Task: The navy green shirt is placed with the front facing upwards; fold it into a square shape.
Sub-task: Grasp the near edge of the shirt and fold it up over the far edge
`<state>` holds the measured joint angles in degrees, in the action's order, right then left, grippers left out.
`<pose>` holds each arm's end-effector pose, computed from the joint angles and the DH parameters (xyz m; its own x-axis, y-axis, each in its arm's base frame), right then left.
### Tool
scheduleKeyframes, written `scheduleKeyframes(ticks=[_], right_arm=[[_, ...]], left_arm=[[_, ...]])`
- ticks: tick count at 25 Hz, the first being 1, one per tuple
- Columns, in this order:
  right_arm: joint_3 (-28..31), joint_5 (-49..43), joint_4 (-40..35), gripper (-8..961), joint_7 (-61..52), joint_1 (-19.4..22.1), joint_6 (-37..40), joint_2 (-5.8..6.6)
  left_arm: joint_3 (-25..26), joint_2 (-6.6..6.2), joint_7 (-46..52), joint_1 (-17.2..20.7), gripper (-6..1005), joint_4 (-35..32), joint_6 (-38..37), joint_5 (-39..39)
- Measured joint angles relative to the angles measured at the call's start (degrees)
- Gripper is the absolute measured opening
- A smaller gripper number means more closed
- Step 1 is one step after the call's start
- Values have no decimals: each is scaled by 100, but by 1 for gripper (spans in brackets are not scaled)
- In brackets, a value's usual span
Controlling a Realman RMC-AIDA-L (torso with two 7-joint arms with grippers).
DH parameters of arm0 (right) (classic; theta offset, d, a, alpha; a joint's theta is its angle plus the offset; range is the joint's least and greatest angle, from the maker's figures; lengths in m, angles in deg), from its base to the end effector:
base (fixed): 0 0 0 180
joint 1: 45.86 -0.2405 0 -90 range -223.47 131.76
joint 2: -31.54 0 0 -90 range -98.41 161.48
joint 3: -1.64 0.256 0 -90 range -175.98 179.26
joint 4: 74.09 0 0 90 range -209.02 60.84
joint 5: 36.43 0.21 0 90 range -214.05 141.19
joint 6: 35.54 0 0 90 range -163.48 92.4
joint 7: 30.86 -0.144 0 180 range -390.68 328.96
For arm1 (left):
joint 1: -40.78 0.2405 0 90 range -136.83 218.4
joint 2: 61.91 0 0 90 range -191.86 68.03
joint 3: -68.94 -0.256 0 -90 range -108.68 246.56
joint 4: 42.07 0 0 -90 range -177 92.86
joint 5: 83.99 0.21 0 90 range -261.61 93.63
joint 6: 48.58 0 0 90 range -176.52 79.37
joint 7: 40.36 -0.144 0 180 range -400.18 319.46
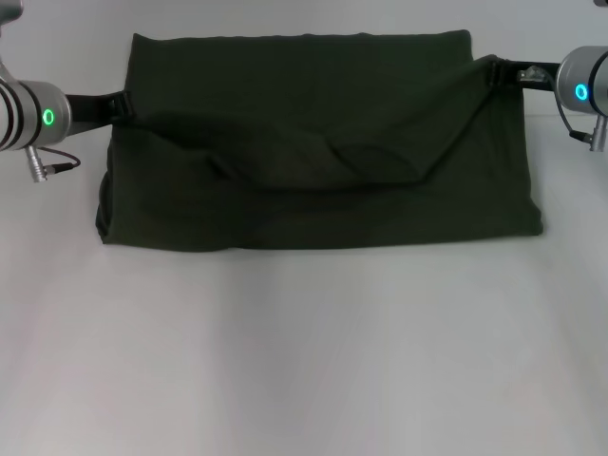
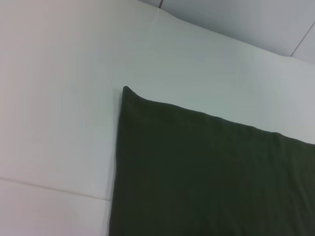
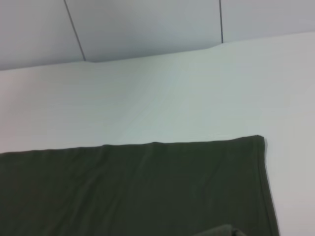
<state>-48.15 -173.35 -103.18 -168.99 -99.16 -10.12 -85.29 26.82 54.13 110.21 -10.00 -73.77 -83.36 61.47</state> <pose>0.2210 0.5030 0.0247 0.5477 -0.5518 -0.6289 -0.8079 -0.1532 -0.5691 -0.2528 0.4863 0.0384 0.3318 0.6526 0.6812 0.9004 -0.0038 -0.4350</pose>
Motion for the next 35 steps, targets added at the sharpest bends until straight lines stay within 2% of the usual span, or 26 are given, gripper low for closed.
scheduleKeyframes(ticks=[7,15,18,22,25,28,31,35], right_arm=[[1,17,-4,103,-6,-58,-23,45],[-49,-1,58,163,-10,-60,45,35],[-56,-22,204,186,5,-98,196,91],[-71,-261,253,216,-11,-139,287,99],[6,-210,219,238,-22,-62,431,101],[96,95,-62,275,-19,209,774,132],[136,608,-585,341,34,670,1389,167],[158,1309,-1042,428,124,1156,2387,323]], left_arm=[[0,17,-4,-61,14,-36,74,-29],[3,52,-65,-104,17,37,175,-3],[-3,49,-66,-159,18,139,199,-1],[-32,82,-67,-171,19,171,336,-15],[-25,174,-68,-6,125,-65,360,-74],[-25,372,-67,388,230,-669,292,-304],[-119,570,-68,902,425,-1316,40,-672],[-148,620,-73,1290,525,-1579,-364,-1007]])
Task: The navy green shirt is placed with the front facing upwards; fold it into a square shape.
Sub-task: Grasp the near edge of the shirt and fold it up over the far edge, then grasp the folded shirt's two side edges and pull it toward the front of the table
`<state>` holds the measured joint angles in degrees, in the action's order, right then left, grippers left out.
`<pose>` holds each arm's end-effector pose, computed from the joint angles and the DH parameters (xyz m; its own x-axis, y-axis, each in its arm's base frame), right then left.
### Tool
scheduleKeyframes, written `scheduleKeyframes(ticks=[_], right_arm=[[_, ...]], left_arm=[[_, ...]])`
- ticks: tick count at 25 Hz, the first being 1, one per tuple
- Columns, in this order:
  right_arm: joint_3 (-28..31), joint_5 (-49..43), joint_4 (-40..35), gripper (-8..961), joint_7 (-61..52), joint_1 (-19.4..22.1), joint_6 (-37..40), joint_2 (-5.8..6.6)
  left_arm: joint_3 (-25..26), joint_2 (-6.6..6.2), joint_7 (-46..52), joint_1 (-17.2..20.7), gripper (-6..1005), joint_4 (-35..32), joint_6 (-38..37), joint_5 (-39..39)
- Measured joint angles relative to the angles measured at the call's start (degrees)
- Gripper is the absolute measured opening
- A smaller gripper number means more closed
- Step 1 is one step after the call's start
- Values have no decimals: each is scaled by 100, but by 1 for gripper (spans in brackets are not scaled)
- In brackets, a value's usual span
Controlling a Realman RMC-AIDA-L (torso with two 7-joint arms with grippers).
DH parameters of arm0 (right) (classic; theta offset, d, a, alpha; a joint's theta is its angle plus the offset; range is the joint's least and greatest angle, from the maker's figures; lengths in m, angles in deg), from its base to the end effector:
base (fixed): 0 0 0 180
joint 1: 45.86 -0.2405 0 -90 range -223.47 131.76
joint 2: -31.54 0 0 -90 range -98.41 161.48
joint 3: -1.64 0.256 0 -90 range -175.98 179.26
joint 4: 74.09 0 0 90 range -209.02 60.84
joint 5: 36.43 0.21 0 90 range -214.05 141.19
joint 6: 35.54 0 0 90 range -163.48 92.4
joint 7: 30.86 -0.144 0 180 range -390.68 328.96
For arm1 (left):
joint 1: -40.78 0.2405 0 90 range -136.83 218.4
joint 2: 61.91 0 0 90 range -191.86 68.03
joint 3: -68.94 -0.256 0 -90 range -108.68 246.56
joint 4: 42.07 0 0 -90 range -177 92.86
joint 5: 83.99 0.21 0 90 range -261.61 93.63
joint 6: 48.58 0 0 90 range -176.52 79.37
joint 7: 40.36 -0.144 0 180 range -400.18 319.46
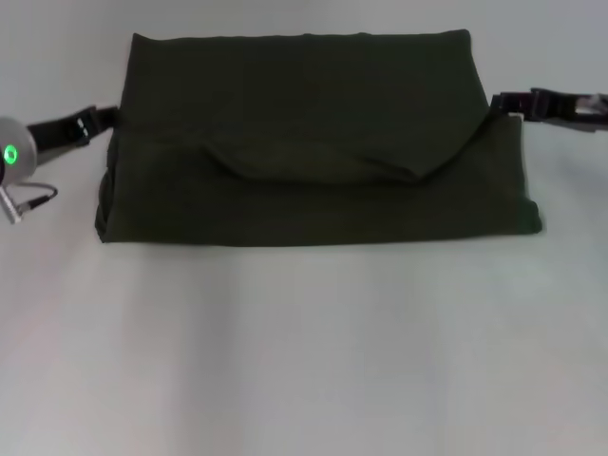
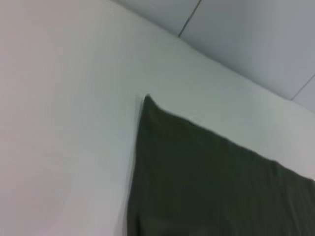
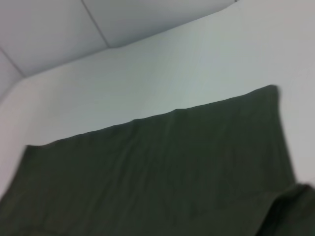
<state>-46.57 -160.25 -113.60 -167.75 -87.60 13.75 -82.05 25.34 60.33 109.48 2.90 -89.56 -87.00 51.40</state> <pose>0.2578 0.4574 0.0562 0.3560 -0.6626 -0.6590 -0.9309 -0.1900 -0.3119 -0.2786 0.4447 0.0453 0.1956 0.5786 0.7918 0.9563 0.0664 -0.2848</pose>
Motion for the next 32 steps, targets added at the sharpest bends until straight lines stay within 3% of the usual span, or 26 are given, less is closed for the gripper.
scheduleKeyframes(ticks=[3,5,8,12,14,21,32], right_arm=[[28,310,-20,494,43,249,742,130],[123,491,2,590,150,450,1179,166],[470,787,15,735,427,761,1756,132],[929,1305,161,816,891,1126,2554,76],[1079,1488,288,857,1090,1256,2782,72],[1244,1560,441,857,1210,1350,2931,134],[1252,1564,452,858,1210,1311,2957,131]], left_arm=[[20,-6,-168,217,599,8,-268,-322],[38,-6,-448,334,649,23,-406,-610],[60,-86,-1033,453,748,170,-719,-1104],[70,-241,-2017,475,897,639,-1037,-1474],[71,-236,-2178,481,899,682,-1036,-1492],[43,-217,-2509,494,904,875,-834,-1429],[8,-211,-2695,488,903,1110,-797,-1407]])
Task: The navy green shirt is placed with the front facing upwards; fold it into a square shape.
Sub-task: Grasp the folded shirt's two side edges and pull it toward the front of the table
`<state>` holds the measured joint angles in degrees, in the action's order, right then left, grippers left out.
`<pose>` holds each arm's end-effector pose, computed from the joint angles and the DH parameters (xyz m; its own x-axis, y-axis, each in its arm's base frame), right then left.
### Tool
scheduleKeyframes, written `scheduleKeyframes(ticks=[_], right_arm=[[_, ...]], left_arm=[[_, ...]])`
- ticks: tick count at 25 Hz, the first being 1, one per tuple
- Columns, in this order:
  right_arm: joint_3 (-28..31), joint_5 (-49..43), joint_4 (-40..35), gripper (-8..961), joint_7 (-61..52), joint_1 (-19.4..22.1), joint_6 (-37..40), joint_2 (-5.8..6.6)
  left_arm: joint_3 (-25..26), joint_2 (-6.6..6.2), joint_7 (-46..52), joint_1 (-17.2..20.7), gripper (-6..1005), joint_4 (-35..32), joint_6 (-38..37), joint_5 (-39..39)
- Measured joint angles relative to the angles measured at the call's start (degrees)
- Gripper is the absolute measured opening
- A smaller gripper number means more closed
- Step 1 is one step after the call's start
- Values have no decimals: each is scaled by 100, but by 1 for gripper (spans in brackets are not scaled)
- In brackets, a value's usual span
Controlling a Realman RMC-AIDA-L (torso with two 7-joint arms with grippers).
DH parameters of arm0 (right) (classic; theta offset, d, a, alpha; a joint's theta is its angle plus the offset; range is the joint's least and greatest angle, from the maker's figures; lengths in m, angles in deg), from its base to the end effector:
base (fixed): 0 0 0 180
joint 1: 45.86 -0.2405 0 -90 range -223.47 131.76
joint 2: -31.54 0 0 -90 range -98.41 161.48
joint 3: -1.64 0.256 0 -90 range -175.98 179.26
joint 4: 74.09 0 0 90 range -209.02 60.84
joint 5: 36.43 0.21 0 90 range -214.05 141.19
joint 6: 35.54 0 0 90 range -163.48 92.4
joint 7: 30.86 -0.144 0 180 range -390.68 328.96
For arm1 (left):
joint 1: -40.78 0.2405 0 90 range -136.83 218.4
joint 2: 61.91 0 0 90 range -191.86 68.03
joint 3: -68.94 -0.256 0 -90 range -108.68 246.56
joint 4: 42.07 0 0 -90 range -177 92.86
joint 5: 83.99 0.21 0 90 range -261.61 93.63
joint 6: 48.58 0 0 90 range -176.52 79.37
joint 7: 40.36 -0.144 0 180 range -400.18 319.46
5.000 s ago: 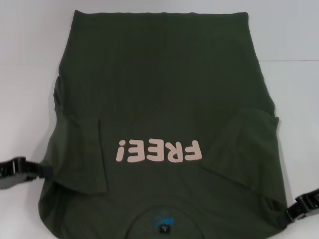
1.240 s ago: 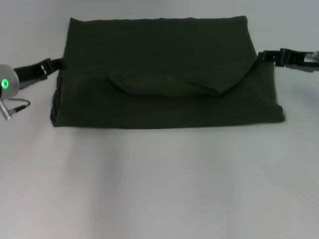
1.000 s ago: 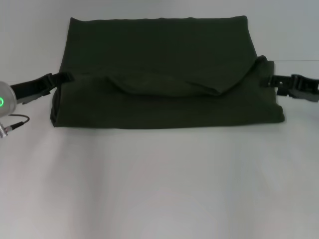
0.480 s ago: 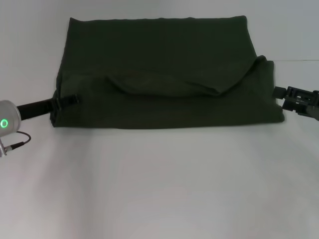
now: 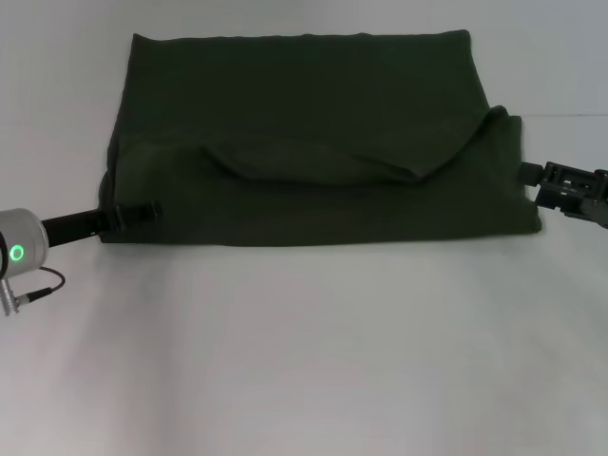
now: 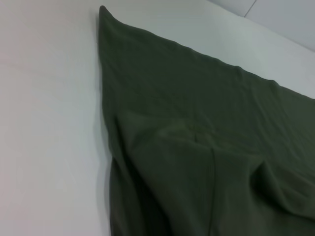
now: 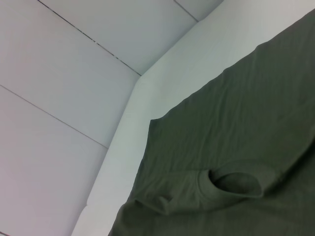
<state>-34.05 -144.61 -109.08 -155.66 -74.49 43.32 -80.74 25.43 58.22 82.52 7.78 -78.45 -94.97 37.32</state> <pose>0.3075 0.3587 0.0629 0.1043 -0.7402 -0.6643 -0.9568 -0.2569 0.1360 -0.3189 0.3989 0.0055 0.3100 0.6936 0.6502 0.9413 -0.1278 -0.3125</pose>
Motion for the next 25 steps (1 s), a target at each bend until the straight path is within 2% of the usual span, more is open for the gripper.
scheduleKeyframes(ticks=[4,10,14,21,25], right_arm=[[5,6,2,856,-3,-8,5,-3],[14,11,2,853,-15,-7,10,-5],[21,15,2,848,-25,-5,12,-5],[1,13,1,836,-44,-12,16,10],[-43,-102,-9,829,-78,-47,17,99]], left_arm=[[-15,10,21,30,903,-28,-52,49],[-17,11,44,39,816,-68,-46,54],[-31,11,26,38,590,-94,-98,53],[-50,8,27,41,412,-238,-286,51],[-22,-57,100,1,226,-333,-551,47]])
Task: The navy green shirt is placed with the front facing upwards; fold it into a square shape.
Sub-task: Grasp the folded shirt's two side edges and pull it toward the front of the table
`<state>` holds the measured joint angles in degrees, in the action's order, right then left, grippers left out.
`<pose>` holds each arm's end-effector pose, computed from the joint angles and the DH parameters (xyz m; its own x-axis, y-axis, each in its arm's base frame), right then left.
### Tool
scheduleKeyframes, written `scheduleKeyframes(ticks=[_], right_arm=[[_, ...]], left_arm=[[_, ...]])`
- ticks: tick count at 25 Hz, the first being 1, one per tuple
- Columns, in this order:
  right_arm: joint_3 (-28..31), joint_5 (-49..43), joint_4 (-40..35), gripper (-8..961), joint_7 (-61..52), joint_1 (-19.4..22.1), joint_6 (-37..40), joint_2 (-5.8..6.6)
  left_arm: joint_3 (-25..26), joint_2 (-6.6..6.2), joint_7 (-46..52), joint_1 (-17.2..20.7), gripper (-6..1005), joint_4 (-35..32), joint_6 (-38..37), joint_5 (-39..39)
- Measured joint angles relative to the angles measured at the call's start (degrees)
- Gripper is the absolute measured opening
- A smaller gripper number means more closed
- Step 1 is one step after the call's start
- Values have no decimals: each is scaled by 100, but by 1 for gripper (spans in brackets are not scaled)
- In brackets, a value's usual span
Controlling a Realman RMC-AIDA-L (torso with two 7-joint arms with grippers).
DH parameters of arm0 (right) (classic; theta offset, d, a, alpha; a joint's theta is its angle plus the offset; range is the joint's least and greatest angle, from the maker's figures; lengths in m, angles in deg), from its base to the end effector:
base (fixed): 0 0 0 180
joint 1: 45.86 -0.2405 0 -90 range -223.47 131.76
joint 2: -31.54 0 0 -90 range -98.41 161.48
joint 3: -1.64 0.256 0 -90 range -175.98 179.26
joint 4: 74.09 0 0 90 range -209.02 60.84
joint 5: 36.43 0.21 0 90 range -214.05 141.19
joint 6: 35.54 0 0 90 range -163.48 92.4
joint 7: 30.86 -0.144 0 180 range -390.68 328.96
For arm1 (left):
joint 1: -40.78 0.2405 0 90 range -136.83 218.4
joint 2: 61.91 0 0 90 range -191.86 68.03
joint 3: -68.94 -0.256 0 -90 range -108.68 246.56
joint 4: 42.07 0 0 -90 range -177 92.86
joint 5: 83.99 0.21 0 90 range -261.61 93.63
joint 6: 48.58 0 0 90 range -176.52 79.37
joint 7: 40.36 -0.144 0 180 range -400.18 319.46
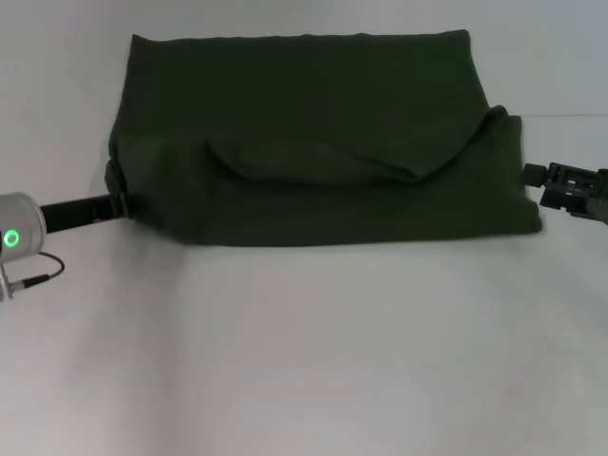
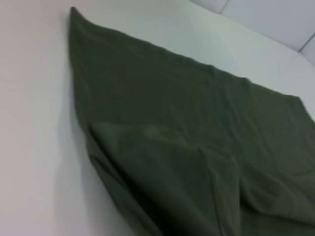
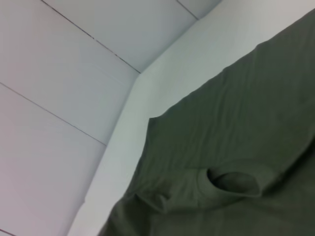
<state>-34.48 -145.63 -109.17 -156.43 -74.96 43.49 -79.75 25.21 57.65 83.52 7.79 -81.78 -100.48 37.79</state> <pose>0.3079 0.3612 0.0680 0.1205 -0.7492 -0.6513 -0.9594 -0.2564 0.1175 -0.3057 0.4009 0.0152 0.3401 0.6973 0.6310 0.9371 -0.1948 -0.2898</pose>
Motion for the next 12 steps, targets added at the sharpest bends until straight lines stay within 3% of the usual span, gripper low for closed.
scheduleKeyframes(ticks=[7,12], right_arm=[[-11,-684,-42,816,-356,-210,63,288],[-19,-1658,-127,807,-1006,-685,-55,510]], left_arm=[[12,-149,160,-149,82,-7,-157,0],[8,-220,373,-272,50,31,-216,2]])
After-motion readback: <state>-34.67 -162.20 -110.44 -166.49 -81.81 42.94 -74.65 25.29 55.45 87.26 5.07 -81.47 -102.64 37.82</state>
